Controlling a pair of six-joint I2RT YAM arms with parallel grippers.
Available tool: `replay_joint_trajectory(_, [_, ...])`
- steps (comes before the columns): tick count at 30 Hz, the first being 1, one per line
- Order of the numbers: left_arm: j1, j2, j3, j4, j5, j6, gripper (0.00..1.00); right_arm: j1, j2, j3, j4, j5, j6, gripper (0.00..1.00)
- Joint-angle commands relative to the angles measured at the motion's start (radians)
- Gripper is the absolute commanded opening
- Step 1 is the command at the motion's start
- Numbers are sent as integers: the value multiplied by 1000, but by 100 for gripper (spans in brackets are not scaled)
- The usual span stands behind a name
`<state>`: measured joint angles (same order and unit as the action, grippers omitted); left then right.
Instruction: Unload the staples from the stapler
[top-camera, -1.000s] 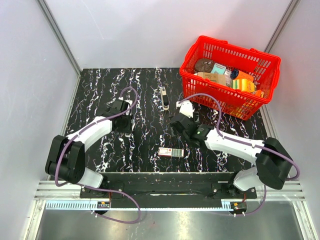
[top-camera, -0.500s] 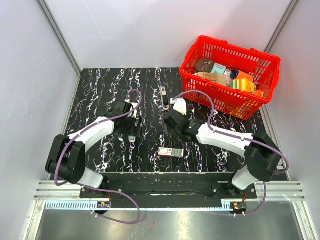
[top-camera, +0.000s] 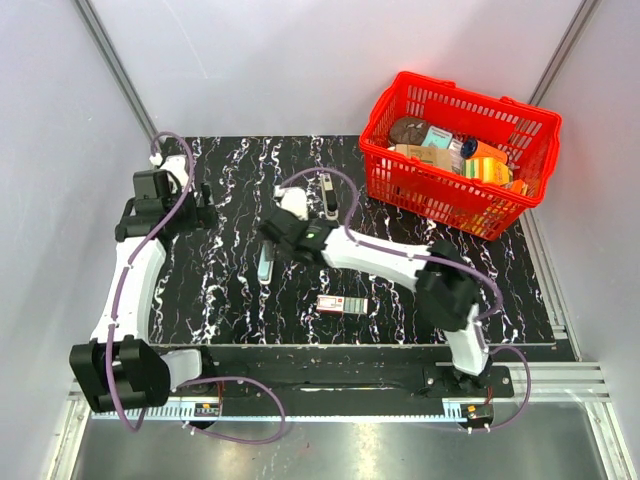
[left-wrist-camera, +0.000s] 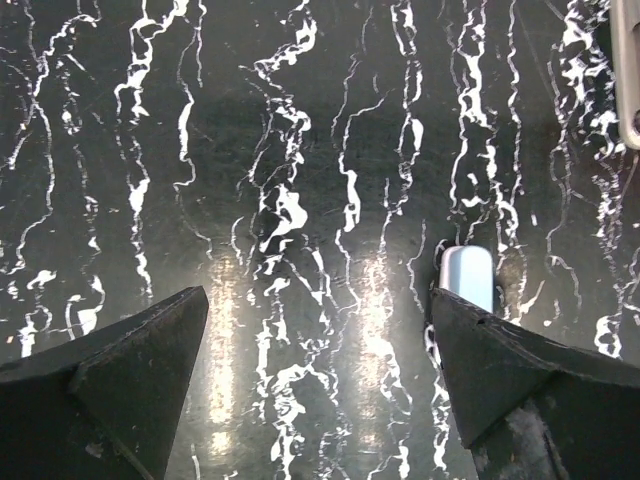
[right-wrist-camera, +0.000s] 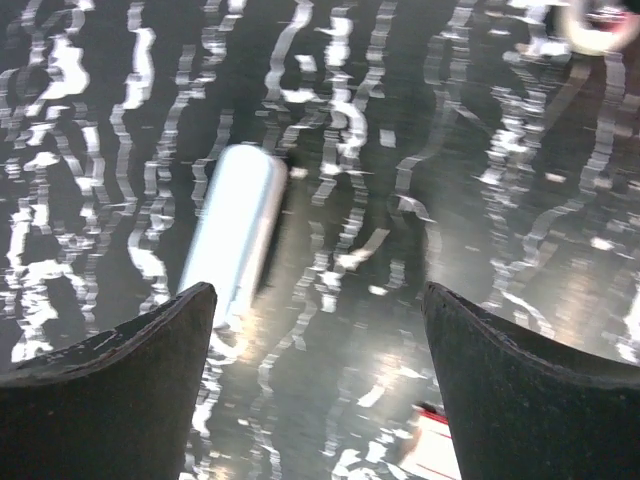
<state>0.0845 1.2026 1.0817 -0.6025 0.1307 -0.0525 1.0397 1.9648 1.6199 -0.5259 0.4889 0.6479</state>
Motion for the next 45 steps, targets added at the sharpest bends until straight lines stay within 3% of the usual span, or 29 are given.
replay_joint_trajectory(1, [49, 26, 14, -91, -10, 108, 99, 66, 181, 270, -147, -41, 59, 90])
replay_joint_trajectory(5, [121, 75, 27, -135, 55, 120, 99, 86, 334, 490, -258, -49, 88, 90])
replay_joint_trajectory(14, [146, 19, -20, -126, 69, 152, 99, 86, 496, 698, -391, -23, 128, 81])
replay_joint_trajectory(19, [146, 2, -42, -126, 78, 160, 99, 86, 517, 710, -399, -15, 131, 76])
replay_joint_trajectory(22, [146, 0, -55, -125, 81, 161, 99, 88, 531, 718, -402, -16, 130, 63])
replay_joint_trajectory(26, [147, -11, -74, -105, 57, 157, 99, 85, 542, 721, -401, -21, 130, 56])
replay_joint_trajectory(34, [146, -46, -104, -99, 86, 186, 99, 72, 562, 722, -401, -44, 128, 52])
replay_joint_trajectory(45, [143, -55, -138, -100, 142, 230, 99, 63, 496, 703, -379, -55, 127, 2])
